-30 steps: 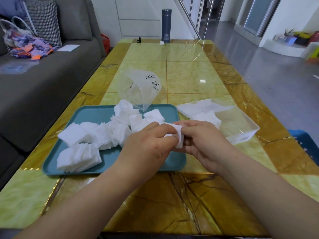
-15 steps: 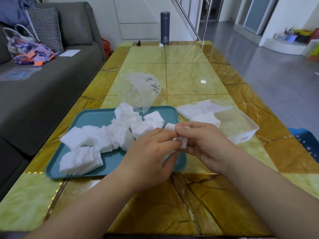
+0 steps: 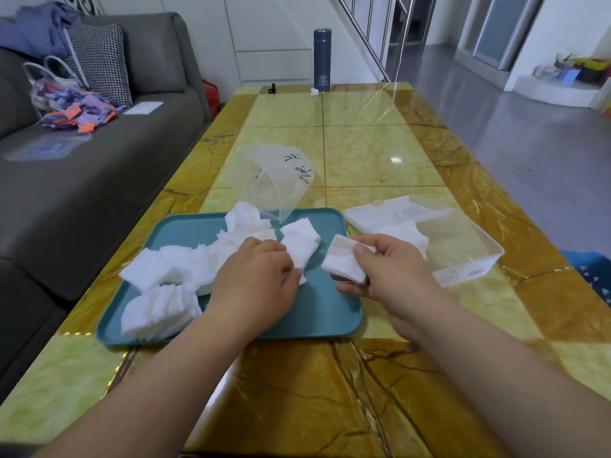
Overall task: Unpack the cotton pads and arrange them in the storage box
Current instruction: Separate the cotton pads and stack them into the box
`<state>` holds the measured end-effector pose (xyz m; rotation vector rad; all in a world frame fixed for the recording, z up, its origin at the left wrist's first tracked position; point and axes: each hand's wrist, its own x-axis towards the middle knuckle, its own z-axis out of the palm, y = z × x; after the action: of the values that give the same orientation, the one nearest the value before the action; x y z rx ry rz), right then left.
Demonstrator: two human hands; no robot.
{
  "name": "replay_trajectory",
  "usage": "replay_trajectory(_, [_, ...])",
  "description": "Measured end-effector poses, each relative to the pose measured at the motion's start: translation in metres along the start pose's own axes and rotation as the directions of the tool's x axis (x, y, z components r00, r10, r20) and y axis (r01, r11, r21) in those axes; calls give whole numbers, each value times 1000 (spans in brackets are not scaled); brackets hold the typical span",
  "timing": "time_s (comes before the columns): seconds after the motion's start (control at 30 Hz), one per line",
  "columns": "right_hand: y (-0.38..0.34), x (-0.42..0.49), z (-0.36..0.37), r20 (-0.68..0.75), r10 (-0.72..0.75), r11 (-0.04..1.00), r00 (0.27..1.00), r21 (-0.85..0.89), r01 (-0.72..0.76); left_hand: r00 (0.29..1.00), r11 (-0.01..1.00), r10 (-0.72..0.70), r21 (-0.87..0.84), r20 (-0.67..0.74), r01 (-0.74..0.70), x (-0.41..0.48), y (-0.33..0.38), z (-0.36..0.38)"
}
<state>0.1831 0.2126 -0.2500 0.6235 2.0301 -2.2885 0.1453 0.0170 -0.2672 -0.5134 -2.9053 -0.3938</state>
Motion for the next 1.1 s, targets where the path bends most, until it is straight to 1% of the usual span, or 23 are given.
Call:
replay_trajectory(0.1, [0,1,3,-22,-20,1000,1000,10,21,999,998,-31,52,-25,32,10,9,-4])
replay_trajectory(0.17, [2,1,6,-21,-36,999,999,-17,36,997,994,-63,81,-42,67,21,16,-6])
replay_trajectory(0.2, [3,1,8,-18,-51,998,999,-39,50,997,989,-79,122,-23,81,27,19,-6])
replay_trajectory(0.27, [6,0,9,-18,-80,993,997,-85,79,989,972,-133,202,59,119,36,25,-4])
replay_trajectory(0.3, [7,0,9,-21,-91,991,996,-104,88,980,967,-172,208,102,148,40,26,-2])
replay_trajectory(0.37, [7,0,6,-17,-91,990,996,-113,89,950,964,-257,124,179,237,47,25,5])
replay_trajectory(0.43, [7,0,4,-5,-84,990,996,-111,83,926,948,-313,5,212,319,51,21,8])
replay_trajectory(0.57, [7,0,2,2,-78,990,997,-119,77,913,888,-368,-223,177,401,53,16,3])
replay_trajectory(0.63, [5,0,2,5,-78,989,997,-124,78,924,833,-367,-405,105,377,51,14,-3])
replay_trajectory(0.67, [4,0,1,6,-76,989,997,-129,76,933,807,-354,-484,65,340,50,14,-7])
replay_trajectory(0.77, [4,-2,2,-2,-56,986,998,-155,55,949,744,-316,-623,-11,241,38,15,-27])
replay_trajectory(0.83, [4,-3,3,-4,-41,987,999,-153,40,951,664,-308,-724,-37,187,28,15,-42])
replay_trajectory(0.87, [3,-3,3,1,-32,989,999,-146,32,954,590,-299,-787,-5,180,22,17,-49])
replay_trajectory(0.93, [0,-5,4,28,-6,989,1000,-149,10,965,413,-235,-887,113,204,9,18,-56])
replay_trajectory(1.0, [-1,-7,5,71,21,988,997,-156,-10,967,281,-150,-928,208,243,-2,18,-52])
replay_trajectory(1.07, [-2,-9,7,121,13,992,993,-129,3,960,221,-106,-935,260,277,-9,17,-42])
replay_trajectory(1.1, [-3,-10,8,146,4,994,989,-107,12,955,218,-103,-931,277,293,-11,15,-36])
